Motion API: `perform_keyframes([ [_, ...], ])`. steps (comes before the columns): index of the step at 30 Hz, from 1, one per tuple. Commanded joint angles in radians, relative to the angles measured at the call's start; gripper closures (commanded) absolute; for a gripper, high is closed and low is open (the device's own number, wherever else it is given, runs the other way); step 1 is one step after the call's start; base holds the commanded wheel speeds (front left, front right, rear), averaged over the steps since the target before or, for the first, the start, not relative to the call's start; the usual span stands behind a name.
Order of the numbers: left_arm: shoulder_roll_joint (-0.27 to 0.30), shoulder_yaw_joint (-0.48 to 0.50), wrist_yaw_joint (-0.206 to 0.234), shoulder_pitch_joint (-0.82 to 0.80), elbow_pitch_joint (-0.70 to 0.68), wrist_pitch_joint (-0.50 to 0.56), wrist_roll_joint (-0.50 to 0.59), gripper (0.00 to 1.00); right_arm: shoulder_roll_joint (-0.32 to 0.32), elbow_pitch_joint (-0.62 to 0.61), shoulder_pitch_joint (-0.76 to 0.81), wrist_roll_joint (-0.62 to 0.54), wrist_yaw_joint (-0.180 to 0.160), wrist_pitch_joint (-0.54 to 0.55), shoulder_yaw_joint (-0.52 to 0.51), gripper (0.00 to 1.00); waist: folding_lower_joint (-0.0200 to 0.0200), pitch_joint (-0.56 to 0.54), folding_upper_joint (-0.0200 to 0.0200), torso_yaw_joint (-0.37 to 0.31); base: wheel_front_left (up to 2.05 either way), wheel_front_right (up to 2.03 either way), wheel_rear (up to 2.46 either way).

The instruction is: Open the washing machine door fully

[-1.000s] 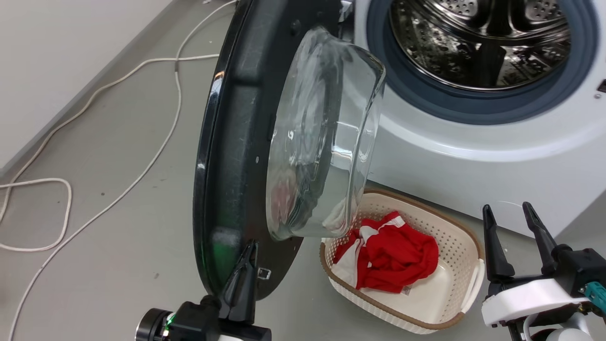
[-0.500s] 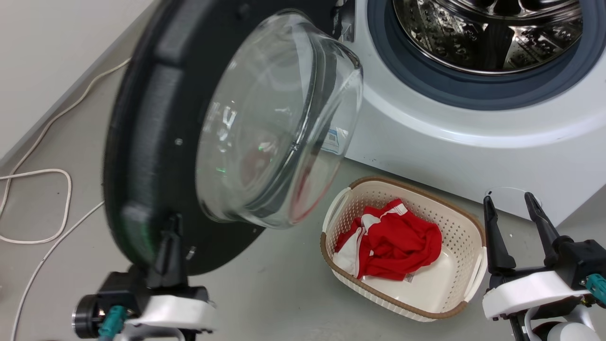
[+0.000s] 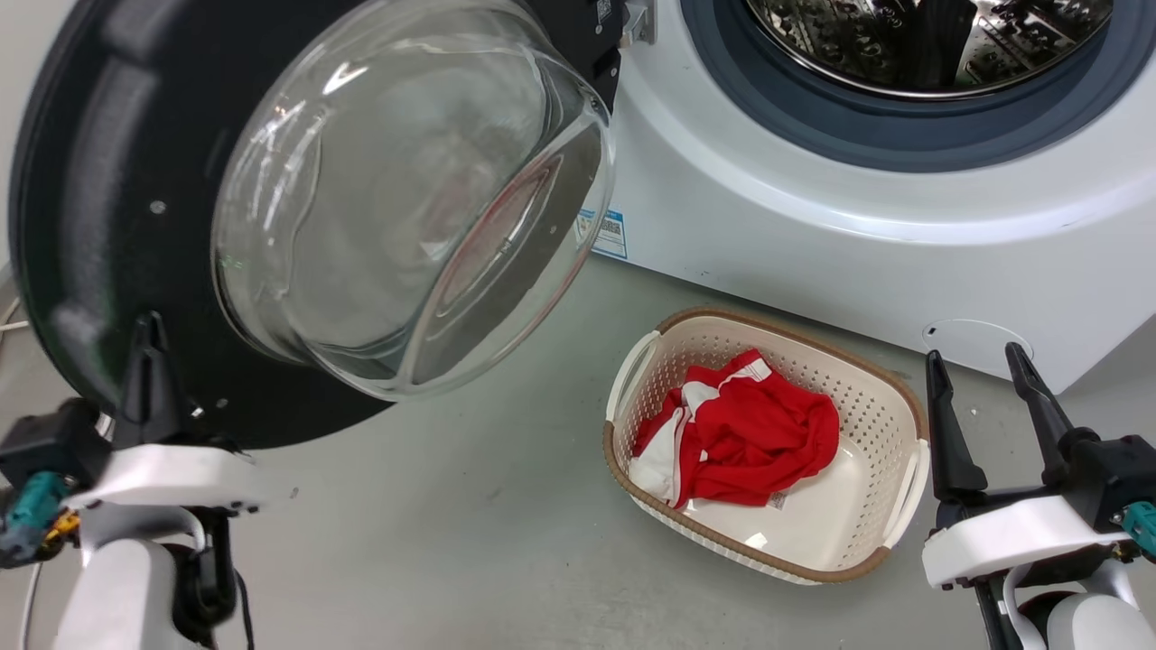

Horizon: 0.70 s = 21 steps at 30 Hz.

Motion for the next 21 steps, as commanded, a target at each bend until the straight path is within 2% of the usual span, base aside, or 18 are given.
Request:
perform_keyframes([
  [1,0.019,0.037,-0.016,-0.04,0.045,-0.003,-0.008,1.0,0.001,0.001,-0.016,-0.004,-0.001,-0.001,0.001,0.0,-0.0001,0.007,0.0,-0.005,0.0,0.0,0.0],
  [7,0.028,0.085,-0.047,-0.094,0.122,-0.003,0.001,1.0,0.001,0.005,-0.026,-0.003,-0.001,-0.004,-0.001,0.0,-0.0001,0.015,0.0,-0.011,0.0,0.0,0.0],
  [9,0.048,0.114,-0.067,-0.125,0.162,-0.003,-0.002,1.0,0.001,0.007,-0.03,-0.003,-0.001,-0.004,0.001,0.0,-0.0001,0.018,0.0,-0.014,0.0,0.0,0.0],
  [12,0.05,0.136,-0.096,-0.152,0.218,-0.003,0.013,1.0,0.001,0.012,-0.03,-0.002,-0.001,-0.006,0.002,0.0,-0.0001,0.018,0.0,-0.017,0.0,0.0,0.0],
  [16,0.036,0.164,-0.112,-0.166,0.253,-0.003,0.04,1.0,0.001,0.023,-0.032,0.005,-0.001,-0.015,0.004,0.0,-0.0001,0.01,0.0,-0.024,0.0,0.0,0.0],
  [21,0.005,0.199,-0.119,-0.11,0.22,-0.004,0.087,1.0,0.001,0.041,-0.025,0.017,-0.001,-0.03,0.006,0.0,-0.0001,-0.012,0.0,-0.039,0.0,0.0,0.0],
])
